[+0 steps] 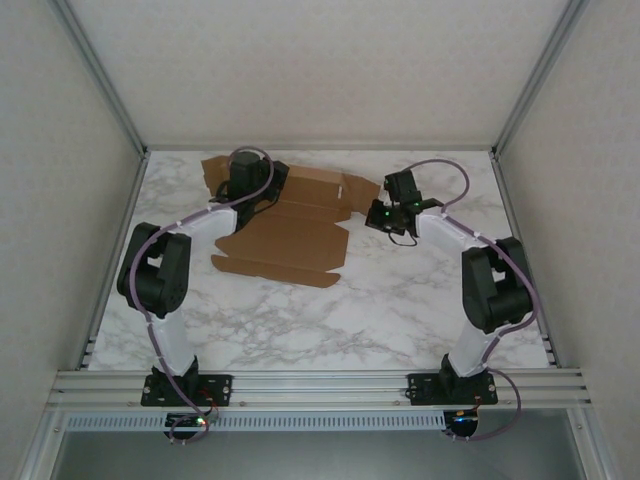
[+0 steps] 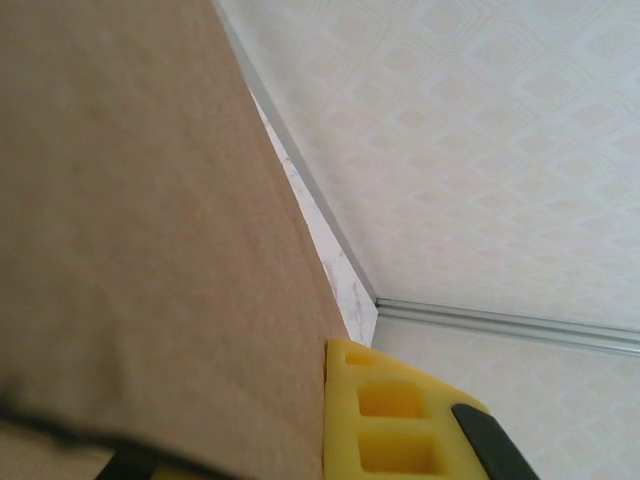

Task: Fold the paper box

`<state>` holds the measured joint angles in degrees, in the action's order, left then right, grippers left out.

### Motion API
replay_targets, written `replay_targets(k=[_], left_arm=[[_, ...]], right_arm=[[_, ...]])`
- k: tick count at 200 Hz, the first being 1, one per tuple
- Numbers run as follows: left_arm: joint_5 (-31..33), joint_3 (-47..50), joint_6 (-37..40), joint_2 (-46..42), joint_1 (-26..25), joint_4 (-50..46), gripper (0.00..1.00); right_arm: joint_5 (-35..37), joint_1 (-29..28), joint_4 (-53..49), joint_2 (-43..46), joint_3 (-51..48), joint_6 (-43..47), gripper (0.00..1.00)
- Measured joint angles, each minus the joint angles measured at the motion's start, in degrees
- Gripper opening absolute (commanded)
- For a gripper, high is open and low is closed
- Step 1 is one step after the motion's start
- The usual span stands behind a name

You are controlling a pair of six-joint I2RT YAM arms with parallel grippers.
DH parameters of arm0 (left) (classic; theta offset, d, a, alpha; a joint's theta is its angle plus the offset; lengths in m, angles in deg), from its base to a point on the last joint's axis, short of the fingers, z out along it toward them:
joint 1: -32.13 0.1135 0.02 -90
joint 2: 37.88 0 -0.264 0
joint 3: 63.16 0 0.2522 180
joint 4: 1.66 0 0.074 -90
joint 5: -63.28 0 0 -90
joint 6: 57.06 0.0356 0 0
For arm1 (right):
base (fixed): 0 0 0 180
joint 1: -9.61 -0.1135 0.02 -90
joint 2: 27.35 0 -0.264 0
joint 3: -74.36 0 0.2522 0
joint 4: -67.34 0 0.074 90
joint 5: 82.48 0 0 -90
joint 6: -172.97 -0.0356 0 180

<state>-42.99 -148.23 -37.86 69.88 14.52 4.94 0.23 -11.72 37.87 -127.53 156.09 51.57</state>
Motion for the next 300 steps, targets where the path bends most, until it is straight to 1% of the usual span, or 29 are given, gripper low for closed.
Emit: replay_targets(k=[18,64,91,113,145,167,192,210,239,270,300], left_arm=[[0.3,0.6,0.1,0.0,0.0,0.2,0.0],[0.4,1.2,-0.4,-0.1,0.0,0.9,0.0],[0.4,1.8,-1.6,-0.1,0.0,1.9,0.0],[0.4,2.1,-2.5,-0.1,0.0,2.6,0.0],[0.7,2.1,-3.1,-0.1,-0.1,2.6,0.0],[1.3,2.4,-3.5,-0.2,-0.3,2.7,0.0],[1.8,3.2,-3.6,-0.9,-0.6,2.8,0.0],[2.3,3.8,-3.6,-1.2,-0.8,3.1,0.0],[2.6,4.6,-3.6,-1.7,-1.0,3.5,0.0],[2.9,4.7,-3.6,-1.8,-1.1,3.7,0.0],[3.0,4.7,-4.0,-1.8,-1.1,3.6,0.0]], right_arm=[[0.5,-1.2,-0.3,-0.4,2.1,-2.5,0.0],[4.8,-4.0,-0.9,-4.0,14.5,-5.9,0.0],[4.7,-5.0,-1.2,-8.2,19.0,-7.0,0.0],[3.5,-5.9,-1.2,-10.8,20.1,-8.5,0.0],[0.2,-6.5,1.6,-11.9,19.5,-12.8,0.02],[0.3,-6.4,1.9,-11.9,19.1,-13.3,0.04],[4.1,-6.5,0.9,-10.5,17.2,-11.2,0.02],[7.8,-6.5,0.6,-6.8,12.0,-9.2,0.0],[12.8,-6.5,0.0,-2.1,4.5,-6.3,0.0],[15.9,-6.5,0.3,-3.7,2.6,-5.2,0.0],[18.4,-6.7,4.0,-7.5,2.8,-5.2,0.0]])
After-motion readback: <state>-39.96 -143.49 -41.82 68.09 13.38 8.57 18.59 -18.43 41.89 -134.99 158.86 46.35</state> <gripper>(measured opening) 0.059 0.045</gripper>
